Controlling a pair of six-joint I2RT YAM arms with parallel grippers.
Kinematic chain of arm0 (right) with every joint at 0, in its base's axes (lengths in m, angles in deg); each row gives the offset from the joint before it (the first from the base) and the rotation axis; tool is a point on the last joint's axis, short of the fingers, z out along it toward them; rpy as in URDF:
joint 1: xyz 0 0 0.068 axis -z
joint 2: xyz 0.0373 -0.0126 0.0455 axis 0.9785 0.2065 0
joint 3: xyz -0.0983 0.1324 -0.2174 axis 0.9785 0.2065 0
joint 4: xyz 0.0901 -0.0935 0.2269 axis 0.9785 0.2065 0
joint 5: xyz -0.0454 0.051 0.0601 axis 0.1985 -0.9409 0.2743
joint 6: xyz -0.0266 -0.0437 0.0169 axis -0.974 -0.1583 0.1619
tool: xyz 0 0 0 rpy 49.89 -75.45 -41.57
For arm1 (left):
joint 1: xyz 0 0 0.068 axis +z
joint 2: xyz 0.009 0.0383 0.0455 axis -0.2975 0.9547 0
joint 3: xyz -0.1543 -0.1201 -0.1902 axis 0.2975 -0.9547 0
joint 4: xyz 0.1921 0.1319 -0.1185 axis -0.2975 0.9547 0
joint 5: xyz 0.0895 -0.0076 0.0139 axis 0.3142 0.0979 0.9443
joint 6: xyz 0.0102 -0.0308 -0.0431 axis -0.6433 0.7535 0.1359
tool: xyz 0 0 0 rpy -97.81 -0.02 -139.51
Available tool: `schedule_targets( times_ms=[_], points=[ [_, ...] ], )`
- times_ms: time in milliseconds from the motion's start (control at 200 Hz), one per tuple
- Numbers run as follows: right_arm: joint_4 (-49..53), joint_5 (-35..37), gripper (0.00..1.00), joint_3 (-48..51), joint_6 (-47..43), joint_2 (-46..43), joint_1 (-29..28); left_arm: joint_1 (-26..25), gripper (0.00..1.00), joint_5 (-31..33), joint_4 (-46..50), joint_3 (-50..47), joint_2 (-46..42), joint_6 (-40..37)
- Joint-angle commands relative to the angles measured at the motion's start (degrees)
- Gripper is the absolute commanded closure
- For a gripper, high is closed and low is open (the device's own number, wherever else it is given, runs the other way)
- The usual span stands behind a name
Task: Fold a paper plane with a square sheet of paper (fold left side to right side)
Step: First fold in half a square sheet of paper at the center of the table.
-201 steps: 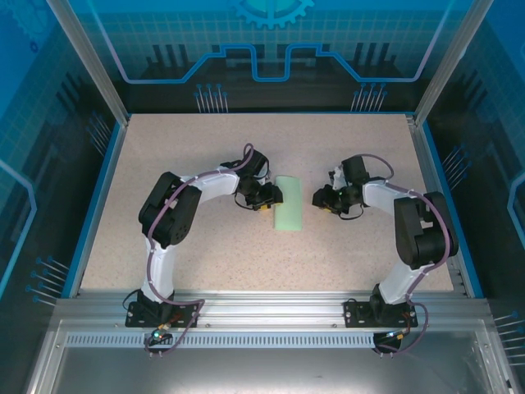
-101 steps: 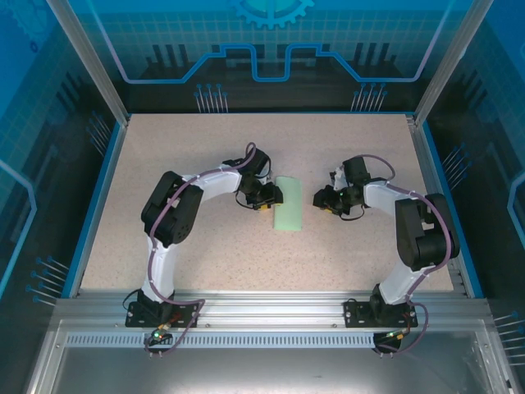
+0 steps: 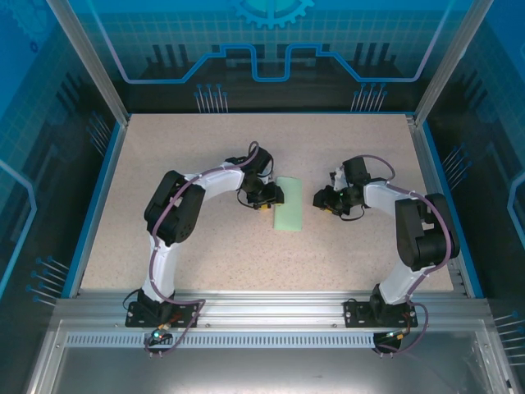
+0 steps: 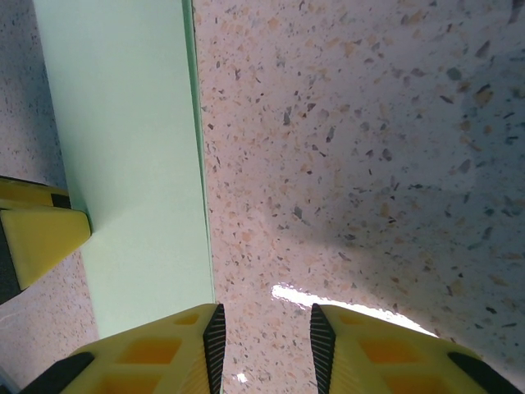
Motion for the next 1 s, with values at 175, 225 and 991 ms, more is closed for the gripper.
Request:
schedule_targets(
  times_ms=[175,225,991],
  points=[
    [0.60,-1.04,0.64,0.90,-0.60,-1.32,1.19,-1.38,0.53,1.50,1.70,1.09,3.62,-2.56],
    [0.68,-1.13,0.64,0.90,-0.50,-1.32,1.17,-1.42,0.53,1.61,1.70,1.14,3.80,-2.42],
    [0.21,-2.11,0.63,1.34,-0.07,-1.25,1.02,-1.42,0.52,2.39,1.71,1.94,5.15,0.06]
  ],
)
